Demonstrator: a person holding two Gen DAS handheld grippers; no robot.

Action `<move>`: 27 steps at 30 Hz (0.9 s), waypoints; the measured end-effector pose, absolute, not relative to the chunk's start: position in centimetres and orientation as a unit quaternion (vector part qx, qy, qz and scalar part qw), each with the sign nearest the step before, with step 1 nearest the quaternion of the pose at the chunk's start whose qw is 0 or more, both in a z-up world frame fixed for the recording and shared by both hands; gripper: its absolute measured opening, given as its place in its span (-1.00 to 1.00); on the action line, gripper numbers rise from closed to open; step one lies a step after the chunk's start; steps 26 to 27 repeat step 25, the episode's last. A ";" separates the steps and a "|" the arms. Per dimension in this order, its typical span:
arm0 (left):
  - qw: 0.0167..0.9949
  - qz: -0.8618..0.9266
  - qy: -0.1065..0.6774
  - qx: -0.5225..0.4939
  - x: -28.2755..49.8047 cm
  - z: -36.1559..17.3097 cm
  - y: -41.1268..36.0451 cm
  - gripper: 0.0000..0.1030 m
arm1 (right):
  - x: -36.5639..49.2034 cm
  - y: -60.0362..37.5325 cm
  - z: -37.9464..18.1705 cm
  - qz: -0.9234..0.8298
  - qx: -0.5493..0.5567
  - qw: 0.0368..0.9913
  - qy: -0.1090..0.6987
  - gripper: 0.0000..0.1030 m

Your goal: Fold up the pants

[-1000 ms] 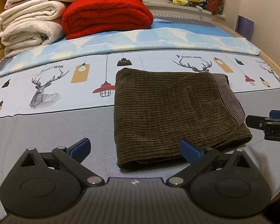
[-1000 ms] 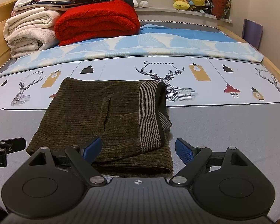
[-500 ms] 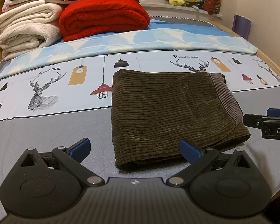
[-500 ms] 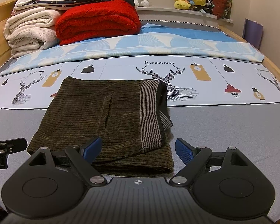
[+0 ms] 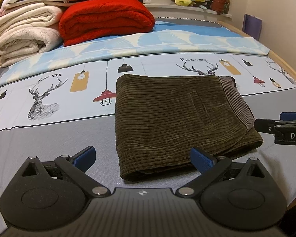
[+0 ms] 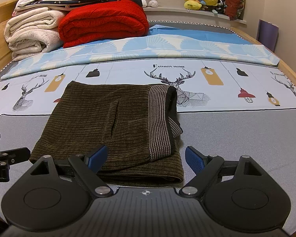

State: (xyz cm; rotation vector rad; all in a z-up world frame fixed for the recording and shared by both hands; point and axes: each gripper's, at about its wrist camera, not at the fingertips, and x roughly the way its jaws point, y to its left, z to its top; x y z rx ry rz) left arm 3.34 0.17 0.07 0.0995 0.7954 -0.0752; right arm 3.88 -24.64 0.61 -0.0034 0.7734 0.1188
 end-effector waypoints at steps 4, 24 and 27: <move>0.920 -0.038 0.387 0.050 3.3 0.1 0.1 0.98 | 3.9 -24.6 0.6 0.058 -0.001 0.924 0.377 0.68; 0.921 -0.045 0.383 0.057 3.1 0.1 0.0 0.98 | 3.9 -24.6 0.6 0.057 -0.001 0.924 0.377 0.68; 0.921 -0.045 0.384 0.057 3.1 0.1 0.0 0.98 | 3.9 -24.6 0.6 0.057 -0.001 0.924 0.377 0.68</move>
